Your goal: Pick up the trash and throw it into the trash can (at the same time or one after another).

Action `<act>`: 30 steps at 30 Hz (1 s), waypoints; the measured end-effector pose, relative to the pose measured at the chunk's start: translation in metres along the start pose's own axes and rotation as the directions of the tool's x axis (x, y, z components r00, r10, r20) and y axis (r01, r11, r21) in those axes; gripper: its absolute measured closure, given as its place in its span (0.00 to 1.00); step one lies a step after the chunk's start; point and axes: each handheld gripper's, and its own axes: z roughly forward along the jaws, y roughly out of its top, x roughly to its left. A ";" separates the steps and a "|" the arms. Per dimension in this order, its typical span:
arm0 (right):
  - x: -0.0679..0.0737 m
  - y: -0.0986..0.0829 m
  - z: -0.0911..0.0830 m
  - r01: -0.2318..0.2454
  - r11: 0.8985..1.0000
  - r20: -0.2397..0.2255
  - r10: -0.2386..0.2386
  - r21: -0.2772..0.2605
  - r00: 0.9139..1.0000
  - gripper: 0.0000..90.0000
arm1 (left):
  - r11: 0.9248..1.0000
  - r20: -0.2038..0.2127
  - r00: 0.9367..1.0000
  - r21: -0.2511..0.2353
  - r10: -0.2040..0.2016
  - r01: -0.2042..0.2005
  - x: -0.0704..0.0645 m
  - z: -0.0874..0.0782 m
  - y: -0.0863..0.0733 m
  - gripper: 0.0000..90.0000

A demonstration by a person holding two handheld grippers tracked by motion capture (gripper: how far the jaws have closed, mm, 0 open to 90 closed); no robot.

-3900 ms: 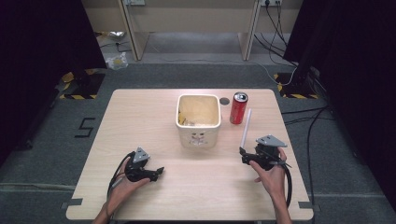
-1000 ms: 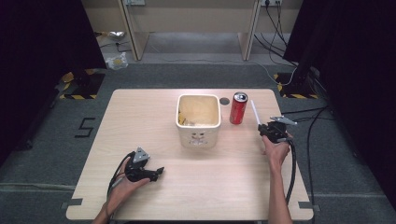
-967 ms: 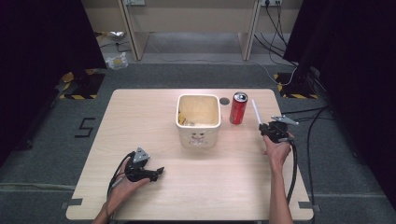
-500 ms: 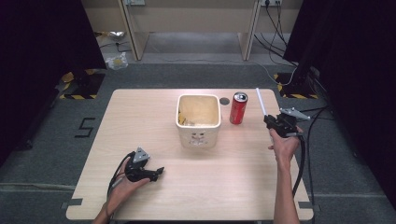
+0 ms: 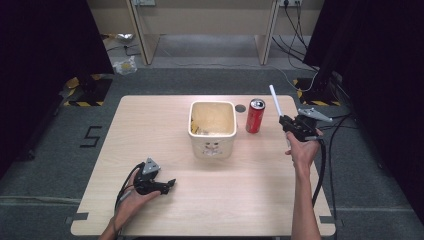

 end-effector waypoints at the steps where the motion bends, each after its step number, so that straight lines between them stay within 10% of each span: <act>1: 0.002 0.002 0.000 0.003 1.000 -0.008 -0.003 -0.005 1.000 0.88 | 1.000 0.000 1.000 0.001 0.000 0.000 0.000 0.000 0.000 0.16; 15: 0.050 0.029 0.011 0.055 0.998 -0.113 -0.059 -0.036 0.992 0.88 | 1.000 0.000 1.000 0.003 0.003 -0.003 0.000 0.000 0.000 0.16; 30: 0.111 0.049 0.032 0.124 0.991 -0.241 -0.131 -0.041 0.962 0.88 | 1.000 0.000 1.000 0.000 0.000 0.000 0.000 0.000 0.000 0.16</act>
